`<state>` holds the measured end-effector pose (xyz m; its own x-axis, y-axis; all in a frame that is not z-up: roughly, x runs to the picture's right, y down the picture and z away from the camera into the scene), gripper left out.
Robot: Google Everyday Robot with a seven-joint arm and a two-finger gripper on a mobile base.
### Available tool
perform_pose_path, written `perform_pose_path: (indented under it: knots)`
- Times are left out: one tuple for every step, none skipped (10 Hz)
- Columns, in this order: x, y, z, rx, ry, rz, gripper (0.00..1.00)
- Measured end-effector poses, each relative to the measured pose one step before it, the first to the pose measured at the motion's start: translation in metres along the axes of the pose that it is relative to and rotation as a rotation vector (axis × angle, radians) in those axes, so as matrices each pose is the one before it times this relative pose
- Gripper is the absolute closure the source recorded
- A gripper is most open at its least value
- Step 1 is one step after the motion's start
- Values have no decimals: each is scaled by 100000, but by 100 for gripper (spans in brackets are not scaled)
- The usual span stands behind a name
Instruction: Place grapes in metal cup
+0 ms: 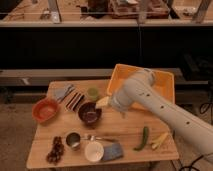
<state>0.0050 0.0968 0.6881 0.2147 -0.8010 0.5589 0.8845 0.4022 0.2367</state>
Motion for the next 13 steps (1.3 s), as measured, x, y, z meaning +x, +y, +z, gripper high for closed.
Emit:
perform_pose_path:
  knots:
    - [-391, -1843, 485, 3665, -361, -1644, 20]
    - [-527, -2497, 833, 4193, -568, -2581, 20]
    - [-562, -2765, 1126, 3583, -314, -3504, 20]
    - [-417, -2129, 992, 2275, -249, -2991, 20]
    - [-394, -1876, 1104, 915, -351, -3202, 20]
    - [-496, -1995, 1314, -927, -683, -4675, 20]
    - [-512, -1654, 1111, -733, -931, -3782, 20]
    - [-15, -525, 383, -552, 317, -1610, 20]
    - [53, 136, 4, -176, 153, 157, 20]
    - [25, 30, -53, -76, 97, 16, 20]
    - [79, -27, -19, -416, 327, -744, 20]
    - [197, -236, 187, -1516, 202, -2756, 20]
    - [663, -700, 754, -2872, 456, -7482, 20]
